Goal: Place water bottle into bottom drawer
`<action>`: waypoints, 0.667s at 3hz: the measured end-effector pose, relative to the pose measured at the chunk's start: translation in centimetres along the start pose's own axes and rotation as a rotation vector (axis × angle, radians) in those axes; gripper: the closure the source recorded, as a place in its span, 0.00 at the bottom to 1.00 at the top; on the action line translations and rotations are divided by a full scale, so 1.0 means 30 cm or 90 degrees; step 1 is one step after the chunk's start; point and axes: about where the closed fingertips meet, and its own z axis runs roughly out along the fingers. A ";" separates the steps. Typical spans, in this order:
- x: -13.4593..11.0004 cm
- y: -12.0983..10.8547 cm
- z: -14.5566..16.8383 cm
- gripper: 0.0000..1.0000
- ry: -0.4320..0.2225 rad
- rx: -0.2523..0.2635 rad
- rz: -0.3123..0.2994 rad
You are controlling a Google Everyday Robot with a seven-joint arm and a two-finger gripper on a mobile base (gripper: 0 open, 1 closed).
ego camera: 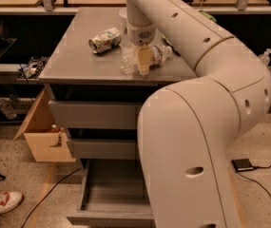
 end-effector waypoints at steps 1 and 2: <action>0.019 0.002 -0.033 0.65 -0.001 0.011 0.009; 0.025 0.024 -0.096 0.87 -0.015 0.028 0.014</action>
Offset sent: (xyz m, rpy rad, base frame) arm -0.0441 -0.0226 0.0569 0.0426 -0.0128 -0.0267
